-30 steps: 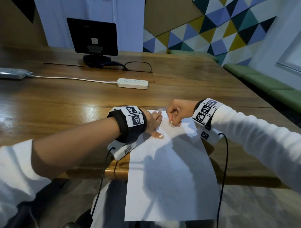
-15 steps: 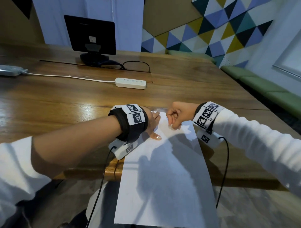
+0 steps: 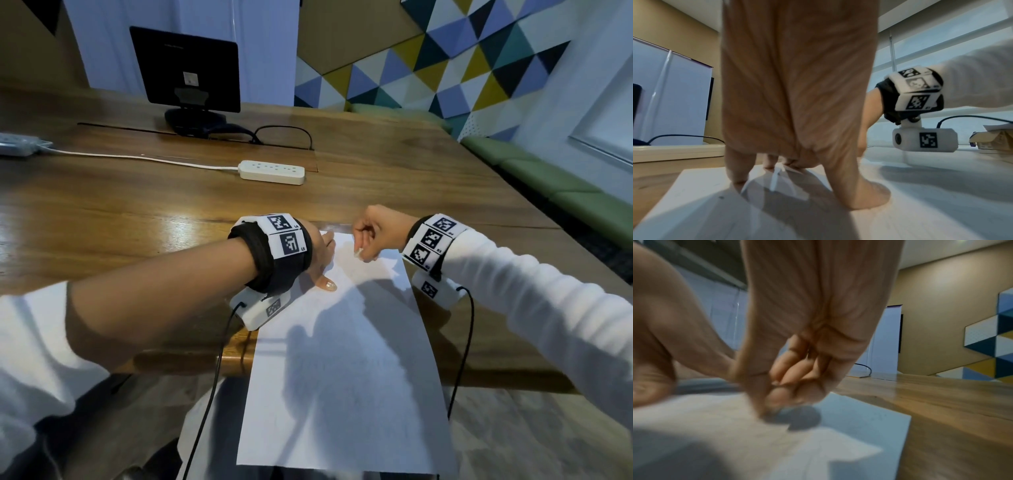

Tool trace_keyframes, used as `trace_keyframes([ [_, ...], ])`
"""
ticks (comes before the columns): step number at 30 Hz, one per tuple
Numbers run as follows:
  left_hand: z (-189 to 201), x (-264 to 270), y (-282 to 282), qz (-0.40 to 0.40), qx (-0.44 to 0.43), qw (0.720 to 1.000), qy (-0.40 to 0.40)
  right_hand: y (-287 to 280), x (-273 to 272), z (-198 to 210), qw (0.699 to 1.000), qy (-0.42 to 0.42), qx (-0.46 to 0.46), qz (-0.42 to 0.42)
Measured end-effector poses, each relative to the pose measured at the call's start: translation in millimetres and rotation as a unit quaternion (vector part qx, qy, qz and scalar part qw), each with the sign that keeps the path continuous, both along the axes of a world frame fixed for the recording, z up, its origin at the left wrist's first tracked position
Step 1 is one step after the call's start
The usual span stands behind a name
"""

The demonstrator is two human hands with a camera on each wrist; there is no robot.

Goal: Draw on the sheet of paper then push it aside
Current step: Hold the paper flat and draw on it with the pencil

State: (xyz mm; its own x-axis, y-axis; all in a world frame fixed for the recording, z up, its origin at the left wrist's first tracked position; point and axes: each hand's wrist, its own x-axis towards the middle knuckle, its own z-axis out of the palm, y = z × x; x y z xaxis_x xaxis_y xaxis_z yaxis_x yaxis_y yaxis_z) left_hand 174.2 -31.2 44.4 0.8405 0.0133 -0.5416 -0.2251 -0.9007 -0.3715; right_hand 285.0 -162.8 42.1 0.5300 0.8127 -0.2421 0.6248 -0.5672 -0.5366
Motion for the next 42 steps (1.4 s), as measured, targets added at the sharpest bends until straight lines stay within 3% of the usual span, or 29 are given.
trace_keyframes([
  [3,2.2,-3.4,0.9,0.004,-0.009,1.0,0.003,-1.9,-0.1,3.0,0.998,0.044,-0.034,0.022],
  [7,6.1,-9.1,-0.2,-0.018,-0.022,1.0,-0.001,0.8,3.2,1.5,1.0,-0.001,0.004,-0.01],
  [12,6.1,-12.0,-3.9,-0.045,-0.006,0.999,-0.01,-5.0,3.2,4.4,0.998,0.055,-0.026,0.012],
  [15,5.4,-9.3,-2.2,-0.036,-0.022,0.999,-0.009,-5.7,5.5,3.8,1.0,0.022,0.003,-0.007],
  [19,3.9,-4.0,1.2,-0.019,-0.044,0.999,0.003,-6.4,0.8,5.3,0.997,0.06,-0.036,0.022],
  [22,-0.8,-1.8,3.9,-0.012,-0.071,0.997,0.001,-2.0,7.7,3.4,1.0,-0.007,0.007,-0.027],
  [27,-4.9,-0.5,6.4,-0.012,-0.071,0.997,-0.006,0.0,8.3,5.1,0.999,0.044,-0.031,0.003],
  [31,-3.3,-0.2,5.3,-0.02,-0.069,0.997,-0.002,6.8,13.0,1.4,0.999,-0.012,0.001,-0.039],
  [35,-0.5,0.6,4.8,-0.021,-0.043,0.999,0.006,7.8,6.7,4.2,0.999,0.037,-0.032,0.005],
  [39,1.4,-0.4,3.4,-0.02,-0.054,0.998,0.01,10.9,6.9,4.1,1.0,-0.002,0.002,-0.028],
  [42,-0.1,0.3,4.7,-0.013,-0.056,0.998,0.014,8.4,-0.2,5.4,0.998,0.045,-0.036,0.022],
])
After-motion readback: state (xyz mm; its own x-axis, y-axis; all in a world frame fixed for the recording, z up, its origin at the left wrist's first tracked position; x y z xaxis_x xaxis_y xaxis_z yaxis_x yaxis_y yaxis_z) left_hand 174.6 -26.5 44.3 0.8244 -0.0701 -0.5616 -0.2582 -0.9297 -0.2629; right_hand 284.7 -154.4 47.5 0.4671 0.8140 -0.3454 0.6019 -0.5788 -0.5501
